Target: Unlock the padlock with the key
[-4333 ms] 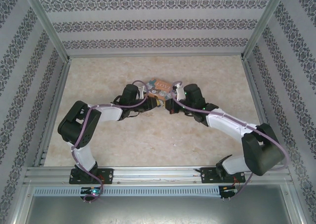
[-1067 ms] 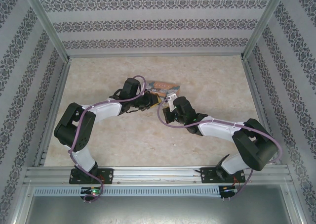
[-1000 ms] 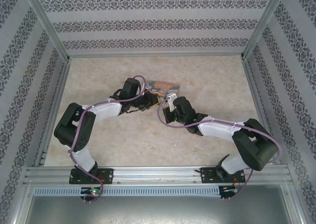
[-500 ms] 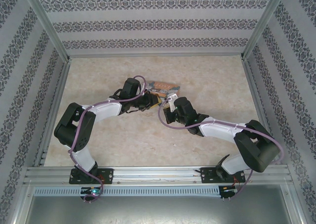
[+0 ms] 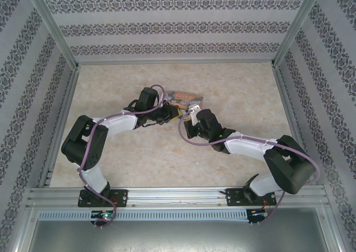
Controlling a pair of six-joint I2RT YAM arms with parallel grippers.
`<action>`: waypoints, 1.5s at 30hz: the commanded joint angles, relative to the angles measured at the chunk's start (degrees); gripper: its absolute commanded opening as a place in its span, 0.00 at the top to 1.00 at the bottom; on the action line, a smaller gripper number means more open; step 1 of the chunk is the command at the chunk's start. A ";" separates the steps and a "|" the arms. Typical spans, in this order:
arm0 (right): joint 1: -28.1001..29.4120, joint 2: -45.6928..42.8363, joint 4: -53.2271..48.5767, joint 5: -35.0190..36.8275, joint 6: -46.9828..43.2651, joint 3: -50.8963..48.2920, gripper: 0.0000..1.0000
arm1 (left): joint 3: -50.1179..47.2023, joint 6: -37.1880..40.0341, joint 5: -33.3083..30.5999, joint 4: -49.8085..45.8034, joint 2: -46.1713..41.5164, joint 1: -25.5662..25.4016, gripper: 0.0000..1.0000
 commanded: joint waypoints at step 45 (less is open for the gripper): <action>-3.68 20.97 28.43 -7.78 10.53 1.00 1.00 | 1.89 -0.99 2.74 3.39 7.37 0.15 0.87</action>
